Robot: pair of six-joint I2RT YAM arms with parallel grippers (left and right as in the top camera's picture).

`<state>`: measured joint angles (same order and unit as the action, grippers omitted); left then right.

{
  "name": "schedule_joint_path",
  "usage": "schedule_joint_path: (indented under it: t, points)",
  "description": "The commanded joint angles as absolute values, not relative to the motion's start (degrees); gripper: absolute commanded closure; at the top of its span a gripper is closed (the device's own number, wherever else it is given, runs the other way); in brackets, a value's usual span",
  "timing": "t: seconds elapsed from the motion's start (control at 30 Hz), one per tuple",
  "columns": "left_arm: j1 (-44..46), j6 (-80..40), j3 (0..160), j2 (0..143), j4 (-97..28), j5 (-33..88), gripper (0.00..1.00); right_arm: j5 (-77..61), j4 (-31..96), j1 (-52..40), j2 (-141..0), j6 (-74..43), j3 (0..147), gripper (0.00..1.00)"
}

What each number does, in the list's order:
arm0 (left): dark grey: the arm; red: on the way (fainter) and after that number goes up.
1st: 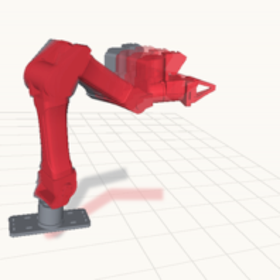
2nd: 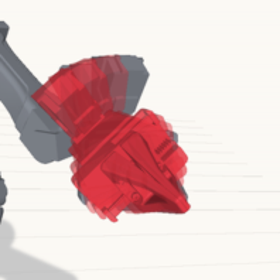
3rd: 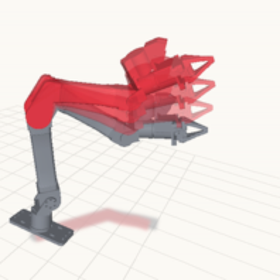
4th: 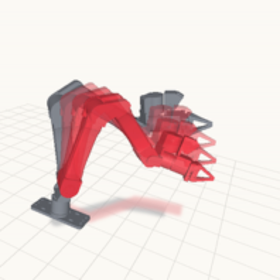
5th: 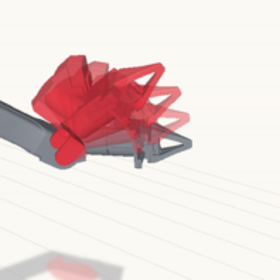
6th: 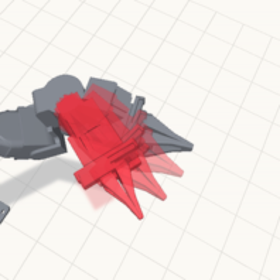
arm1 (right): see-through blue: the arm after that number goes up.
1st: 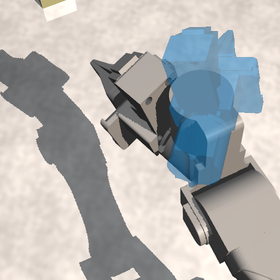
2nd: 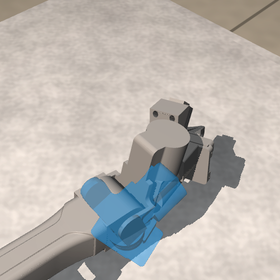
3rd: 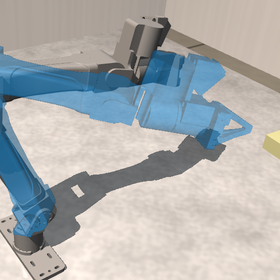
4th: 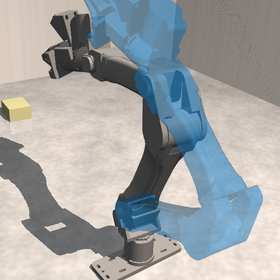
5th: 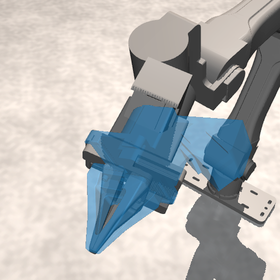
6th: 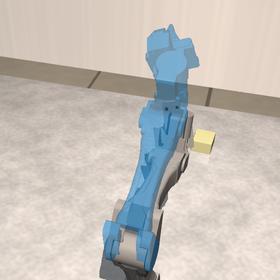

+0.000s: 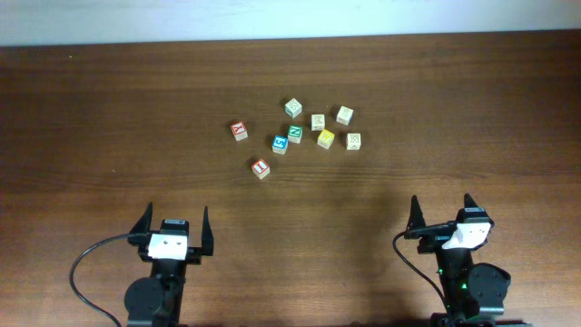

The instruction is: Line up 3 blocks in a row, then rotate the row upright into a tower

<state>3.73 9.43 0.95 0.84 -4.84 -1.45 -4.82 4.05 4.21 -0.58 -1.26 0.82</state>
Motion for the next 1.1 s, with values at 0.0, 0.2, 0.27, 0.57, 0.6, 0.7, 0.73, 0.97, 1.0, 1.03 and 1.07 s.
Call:
schedule_joint_path:
  t: [0.0,0.2,0.27,0.57,0.6,0.7,0.73,0.97,1.0,1.03,1.07]
  points:
    - [3.57,10.17,0.49,0.30,-4.71,-0.62,0.01,-4.49,4.03,4.54,-0.21,-0.84,0.32,0.01]
    - [3.57,10.17,0.49,0.30,-4.71,-0.62,0.01,-4.47,4.03,4.54,-0.21,-0.84,0.32,0.02]
    - [3.57,10.17,0.49,0.30,-4.71,-0.62,0.01,-4.49,4.03,4.54,-0.21,-0.84,0.32,0.01]
    - [3.57,10.17,0.49,0.30,-4.71,-0.62,0.01,-4.47,4.03,4.54,-0.21,-0.84,0.32,0.02]
    - [3.57,10.17,0.49,0.30,-4.71,-0.62,0.01,-4.49,4.03,4.54,-0.21,-0.84,0.32,0.02]
    - [3.57,10.17,0.49,0.30,-4.71,-0.62,0.01,-4.49,4.03,4.54,-0.21,-0.84,0.32,0.02]
    - [3.57,10.17,0.49,0.30,-4.71,-0.62,0.01,-4.49,4.03,4.54,-0.21,-0.84,0.32,0.02]
    - [3.57,10.20,0.49,0.30,-4.64,-1.06,0.01,-4.03,4.08,4.54,-0.47,-0.84,0.32,0.02]
    - [3.57,10.17,0.51,0.30,-4.34,-0.78,0.01,-4.32,4.16,4.54,-0.54,-0.84,0.32,0.02]
    - [3.57,10.17,0.51,0.30,-4.08,-0.82,0.01,-4.23,4.14,4.54,-0.54,-0.84,0.32,0.02]
    - [3.57,10.17,0.51,0.30,-4.38,-0.82,0.01,-3.81,4.14,4.54,-0.54,-0.82,0.32,0.02]
